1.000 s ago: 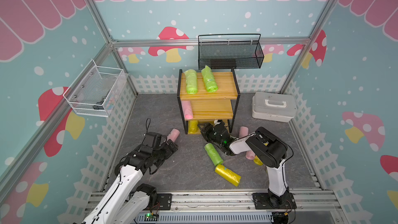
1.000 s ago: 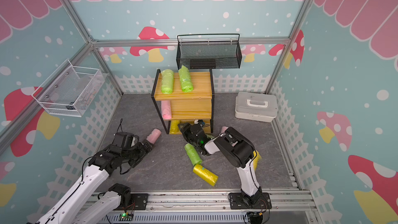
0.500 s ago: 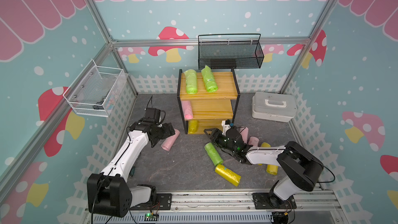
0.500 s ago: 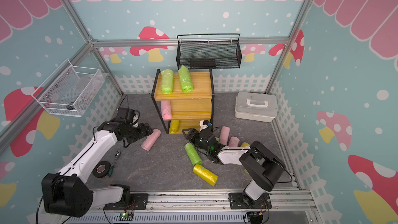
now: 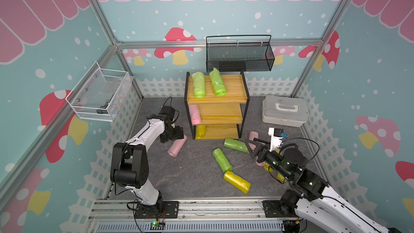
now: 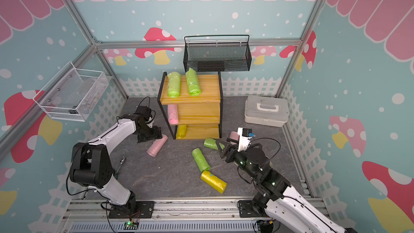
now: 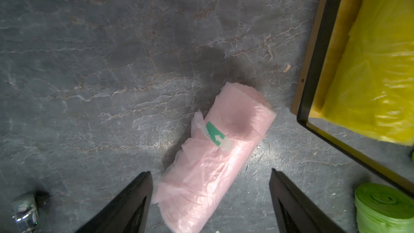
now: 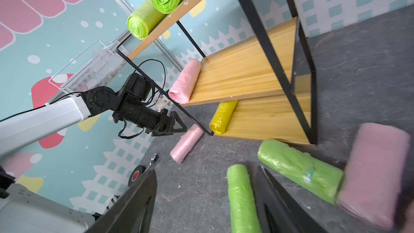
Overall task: Sort the rolls of trash bags by color and place them on the shelf
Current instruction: Place the roll of trash bags on the shelf, then pick up the roll of trash bags from the center of the board.
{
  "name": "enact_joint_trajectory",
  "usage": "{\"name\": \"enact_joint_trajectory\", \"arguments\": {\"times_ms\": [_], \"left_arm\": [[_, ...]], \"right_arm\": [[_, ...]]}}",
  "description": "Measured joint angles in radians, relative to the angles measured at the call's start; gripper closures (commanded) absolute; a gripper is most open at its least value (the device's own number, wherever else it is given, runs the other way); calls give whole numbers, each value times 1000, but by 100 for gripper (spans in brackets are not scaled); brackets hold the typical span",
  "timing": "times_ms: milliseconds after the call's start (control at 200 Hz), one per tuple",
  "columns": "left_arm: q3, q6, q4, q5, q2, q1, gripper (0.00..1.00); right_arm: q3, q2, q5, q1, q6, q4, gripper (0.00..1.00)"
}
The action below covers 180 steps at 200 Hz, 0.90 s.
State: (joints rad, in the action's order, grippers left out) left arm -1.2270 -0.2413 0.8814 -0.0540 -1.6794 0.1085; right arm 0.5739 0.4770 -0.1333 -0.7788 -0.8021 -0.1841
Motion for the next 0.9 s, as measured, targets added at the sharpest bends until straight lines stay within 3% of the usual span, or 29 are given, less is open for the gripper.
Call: {"name": "enact_joint_trajectory", "arguments": {"times_ms": [180, 400, 585, 831, 901], "left_arm": [[-49, 30, -6, 14, -99, 33, 15], [-86, 28, -14, 16, -226, 43, 21], [-87, -35, -14, 16, -268, 27, 47], [-65, -138, -35, 0, -245, 18, 99], [-27, -166, -69, -9, -221, 15, 100]], "right_arm": [[-45, -162, -35, 0, 43, -200, 25], [-56, -150, -29, 0, 78, -308, 25], [-35, -89, -24, 0, 115, -336, 27], [-27, -65, -16, 0, 117, -347, 29], [-19, -48, -17, 0, 117, -360, 26]]}}
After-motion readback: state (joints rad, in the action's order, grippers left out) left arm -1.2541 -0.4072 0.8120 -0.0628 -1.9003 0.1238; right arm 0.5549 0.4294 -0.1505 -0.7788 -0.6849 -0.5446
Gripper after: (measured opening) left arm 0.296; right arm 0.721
